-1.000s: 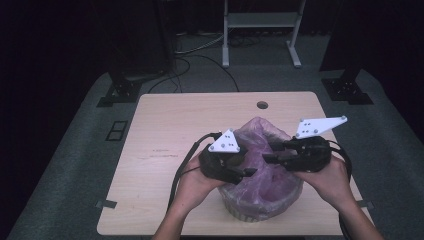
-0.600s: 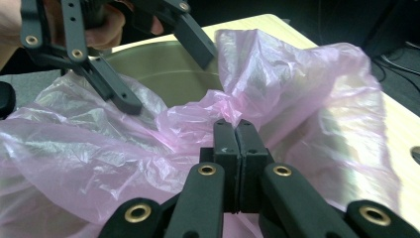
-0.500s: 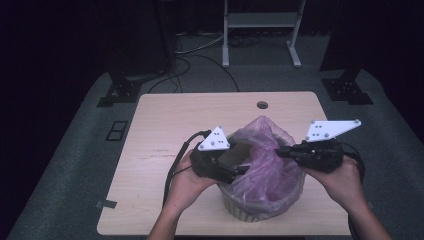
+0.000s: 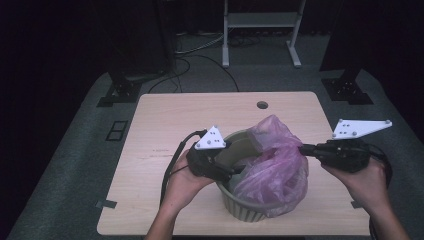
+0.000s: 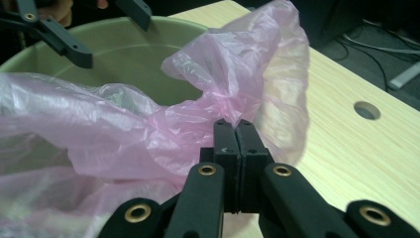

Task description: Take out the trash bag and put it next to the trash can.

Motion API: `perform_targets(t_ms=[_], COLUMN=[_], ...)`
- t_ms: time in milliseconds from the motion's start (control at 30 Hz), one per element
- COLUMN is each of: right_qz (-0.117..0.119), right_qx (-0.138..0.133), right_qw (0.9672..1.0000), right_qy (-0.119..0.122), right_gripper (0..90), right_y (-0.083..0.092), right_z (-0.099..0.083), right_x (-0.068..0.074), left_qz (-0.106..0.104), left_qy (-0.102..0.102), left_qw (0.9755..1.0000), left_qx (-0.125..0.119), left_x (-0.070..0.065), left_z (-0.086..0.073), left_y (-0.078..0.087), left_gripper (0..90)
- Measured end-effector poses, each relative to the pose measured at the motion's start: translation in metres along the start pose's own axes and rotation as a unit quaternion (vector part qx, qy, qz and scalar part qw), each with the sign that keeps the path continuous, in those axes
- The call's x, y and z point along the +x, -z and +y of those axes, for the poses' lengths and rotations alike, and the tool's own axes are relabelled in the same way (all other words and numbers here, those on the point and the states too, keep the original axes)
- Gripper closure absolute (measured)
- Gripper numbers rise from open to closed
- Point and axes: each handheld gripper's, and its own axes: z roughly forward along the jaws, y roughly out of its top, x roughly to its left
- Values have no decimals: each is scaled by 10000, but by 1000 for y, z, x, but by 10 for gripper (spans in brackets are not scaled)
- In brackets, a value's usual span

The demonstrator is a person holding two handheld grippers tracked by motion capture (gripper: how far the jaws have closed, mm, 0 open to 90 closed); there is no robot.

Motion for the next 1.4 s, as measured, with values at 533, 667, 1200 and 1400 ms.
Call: perform_targets(t_ms=[533, 667, 1200, 1400], right_qz=[141, 229, 485, 574], right_qx=[164, 245, 574, 667], right_qw=[9980, 9966, 9910, 9901], right_qy=[-593, -746, -1107, -1090], right_gripper=[633, 584, 411, 492], right_y=[-15, -21, -44, -51], right_z=[-10, -11, -14, -17], right_x=[-10, -12, -13, -10], left_qz=[26, 18, 23, 23], left_qy=[7, -1, -1, -1], left_qw=[10000, 10000, 10000, 10000], left_qx=[29, 29, 32, 28], left_x=[1, 0, 1, 1], left_z=[-1, -1, -2, -2], left_y=[1, 1, 2, 3], left_gripper=[195, 195, 195, 195])
